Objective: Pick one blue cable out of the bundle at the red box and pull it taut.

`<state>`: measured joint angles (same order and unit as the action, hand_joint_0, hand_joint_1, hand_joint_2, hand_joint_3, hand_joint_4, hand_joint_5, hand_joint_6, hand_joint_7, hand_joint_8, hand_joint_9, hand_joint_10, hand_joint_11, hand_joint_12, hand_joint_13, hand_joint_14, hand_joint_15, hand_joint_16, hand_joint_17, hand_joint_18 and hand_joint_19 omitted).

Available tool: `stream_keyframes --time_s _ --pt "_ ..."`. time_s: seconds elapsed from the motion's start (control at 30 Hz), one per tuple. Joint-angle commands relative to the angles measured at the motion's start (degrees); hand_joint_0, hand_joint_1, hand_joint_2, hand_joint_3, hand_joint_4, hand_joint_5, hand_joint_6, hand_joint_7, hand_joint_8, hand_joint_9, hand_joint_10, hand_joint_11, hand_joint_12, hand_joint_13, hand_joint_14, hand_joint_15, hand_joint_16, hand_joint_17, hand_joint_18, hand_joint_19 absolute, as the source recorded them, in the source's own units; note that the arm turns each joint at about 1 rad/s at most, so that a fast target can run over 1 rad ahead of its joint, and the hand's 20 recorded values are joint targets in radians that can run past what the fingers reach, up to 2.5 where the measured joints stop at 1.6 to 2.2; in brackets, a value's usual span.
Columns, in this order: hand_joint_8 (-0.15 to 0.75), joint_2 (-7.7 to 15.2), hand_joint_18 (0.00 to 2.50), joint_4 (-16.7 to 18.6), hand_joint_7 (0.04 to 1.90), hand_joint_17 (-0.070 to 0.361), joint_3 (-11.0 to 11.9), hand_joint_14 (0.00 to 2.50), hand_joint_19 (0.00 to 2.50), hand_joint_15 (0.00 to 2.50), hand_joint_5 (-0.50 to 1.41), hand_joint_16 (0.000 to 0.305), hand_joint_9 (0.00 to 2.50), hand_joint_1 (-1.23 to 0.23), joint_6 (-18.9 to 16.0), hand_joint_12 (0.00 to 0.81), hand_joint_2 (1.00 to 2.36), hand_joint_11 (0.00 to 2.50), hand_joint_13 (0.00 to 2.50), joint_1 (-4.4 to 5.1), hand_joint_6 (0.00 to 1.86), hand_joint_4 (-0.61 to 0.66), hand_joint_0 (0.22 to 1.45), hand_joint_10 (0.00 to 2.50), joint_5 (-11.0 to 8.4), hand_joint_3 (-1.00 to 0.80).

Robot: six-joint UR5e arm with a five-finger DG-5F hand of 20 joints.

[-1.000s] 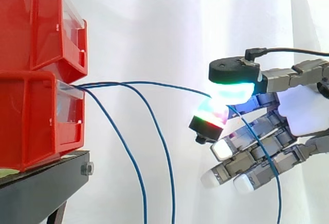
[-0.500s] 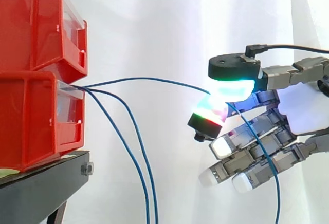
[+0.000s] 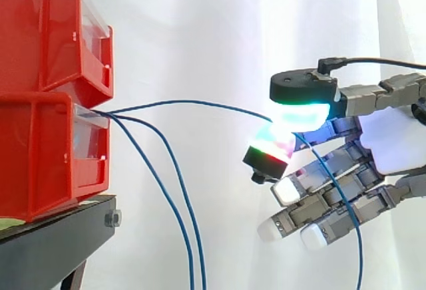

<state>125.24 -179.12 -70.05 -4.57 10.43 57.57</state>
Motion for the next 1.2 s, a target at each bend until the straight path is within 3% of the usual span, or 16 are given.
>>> stream_keyframes --time_s 0.0,0.77,1.17 --pt "0.268 0.00 0.58 0.00 1.16 0.124 0.00 0.01 0.33 0.17 -0.10 0.055 0.84 -0.77 0.00 0.359 1.05 0.51 0.42 0.03 0.84 -0.15 0.57 0.01 0.00 -0.08" --pt "0.265 0.00 0.50 0.00 1.14 0.124 0.00 0.01 0.35 0.18 -0.11 0.055 0.84 -0.63 0.00 0.363 1.00 0.50 0.39 0.03 0.84 -0.14 0.58 0.01 0.00 -0.14" --pt "0.263 0.00 0.48 0.00 1.14 0.122 0.00 0.01 0.35 0.19 -0.11 0.054 0.84 -0.63 0.00 0.357 1.00 0.51 0.39 -0.06 0.84 -0.11 0.58 0.01 0.00 -0.16"
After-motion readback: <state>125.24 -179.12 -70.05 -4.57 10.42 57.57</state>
